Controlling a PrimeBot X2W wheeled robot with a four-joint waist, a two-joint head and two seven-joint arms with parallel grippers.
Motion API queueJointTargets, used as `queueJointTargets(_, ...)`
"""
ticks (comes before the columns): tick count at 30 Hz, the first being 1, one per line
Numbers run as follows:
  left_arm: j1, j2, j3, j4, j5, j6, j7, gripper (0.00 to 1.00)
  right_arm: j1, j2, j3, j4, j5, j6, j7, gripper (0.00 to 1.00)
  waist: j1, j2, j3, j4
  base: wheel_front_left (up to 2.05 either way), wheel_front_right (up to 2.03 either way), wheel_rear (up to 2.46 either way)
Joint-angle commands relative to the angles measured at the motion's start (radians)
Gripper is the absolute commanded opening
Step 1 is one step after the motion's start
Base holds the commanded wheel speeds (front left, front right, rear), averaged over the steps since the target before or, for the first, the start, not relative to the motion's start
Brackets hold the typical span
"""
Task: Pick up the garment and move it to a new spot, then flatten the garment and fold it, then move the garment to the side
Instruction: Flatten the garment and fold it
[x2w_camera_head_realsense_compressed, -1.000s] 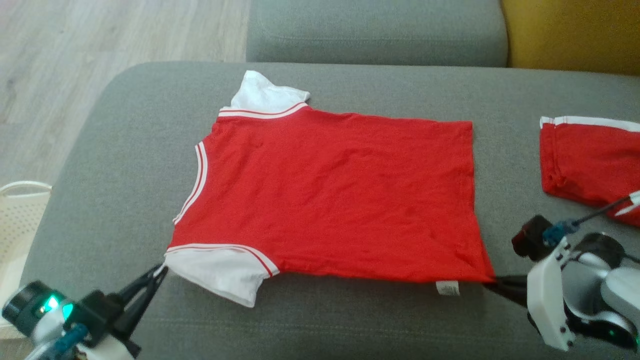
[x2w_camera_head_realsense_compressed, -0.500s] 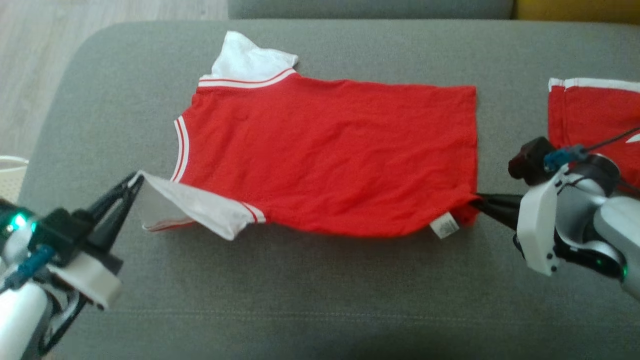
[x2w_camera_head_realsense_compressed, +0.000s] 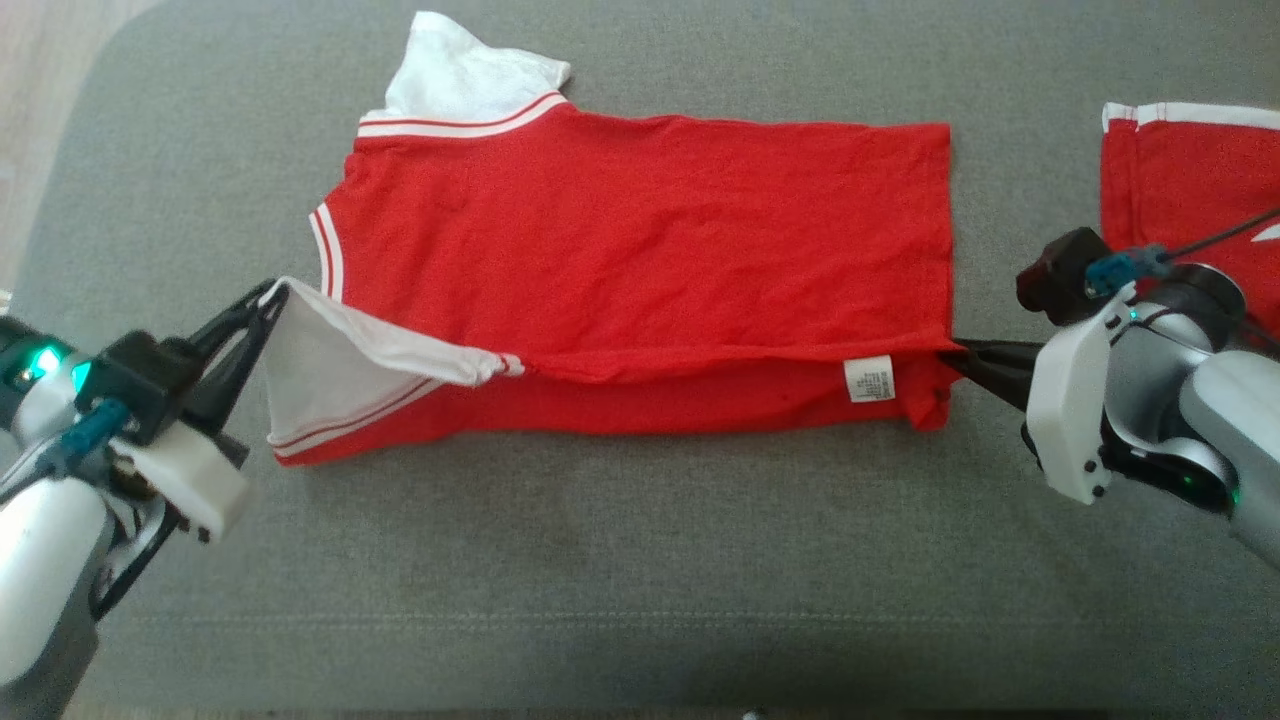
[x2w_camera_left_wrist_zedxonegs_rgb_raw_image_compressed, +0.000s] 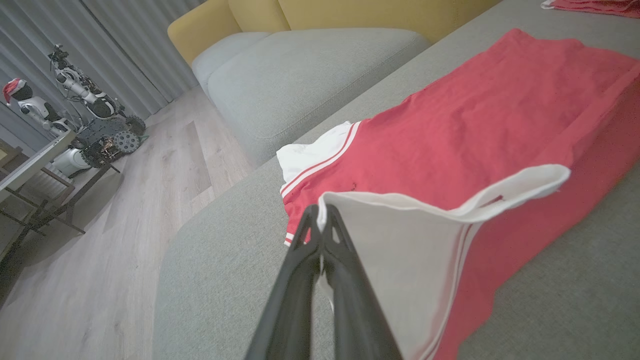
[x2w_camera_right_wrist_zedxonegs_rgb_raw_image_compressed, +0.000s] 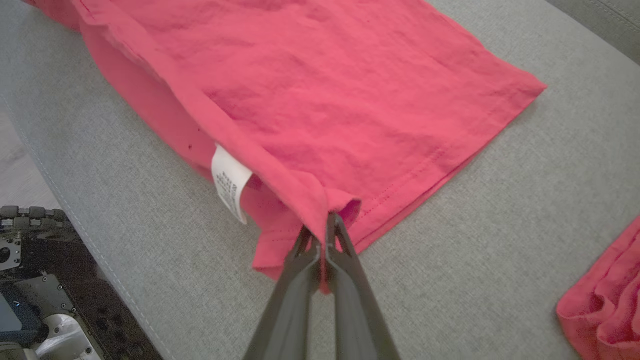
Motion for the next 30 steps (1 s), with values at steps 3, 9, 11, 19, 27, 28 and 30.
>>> queueJointTargets(3,-0.113,0.038,0.015,0.032,-0.02,0.002,-0.014,0.0,-0.028,0.001,-0.015,0.002,-0.023,0.006,-0.01,0.0,-0.0001,0.0,0.025,-0.012,0.0,0.0,0.0)
queueJointTargets(9,-0.18,0.035,-0.027,0.096,-0.032,0.002,-0.022,0.0,-0.05,0.021,-0.015,0.026,-0.035,0.006,-0.015,0.0,-0.0001,0.0,0.053,-0.019,0.0,0.0,0.0)
queueJointTargets(11,-0.206,0.033,-0.041,0.121,-0.035,0.002,-0.025,0.0,-0.06,0.031,-0.015,0.035,-0.041,0.006,-0.016,0.0,-0.0001,0.0,0.063,-0.022,0.0,0.0,0.0)
queueJointTargets(19,-0.299,0.022,-0.094,0.21,-0.042,0.001,-0.036,0.0,-0.092,0.07,-0.015,0.076,-0.056,0.006,-0.035,0.0,-0.0001,0.0,0.097,-0.035,0.0,0.0,0.0)
queueJointTargets(27,-0.364,0.001,-0.13,0.302,-0.047,0.006,-0.042,1.0,-0.109,0.114,-0.018,0.146,-0.04,0.006,-0.085,1.0,-0.0001,0.0,0.113,-0.043,0.0,0.0,0.0)
queueJointTargets(28,-0.367,-0.005,-0.126,0.313,-0.047,0.013,-0.042,1.0,-0.11,0.12,-0.019,0.161,-0.038,0.006,-0.095,1.0,-0.0001,0.0,0.11,-0.043,0.0,0.0,0.0)
queueJointTargets(30,-0.37,-0.019,-0.117,0.331,-0.048,0.027,-0.043,1.0,-0.106,0.136,-0.023,0.189,-0.033,0.006,-0.115,1.0,-0.0001,0.0,0.099,-0.043,0.0,0.0,0.0)
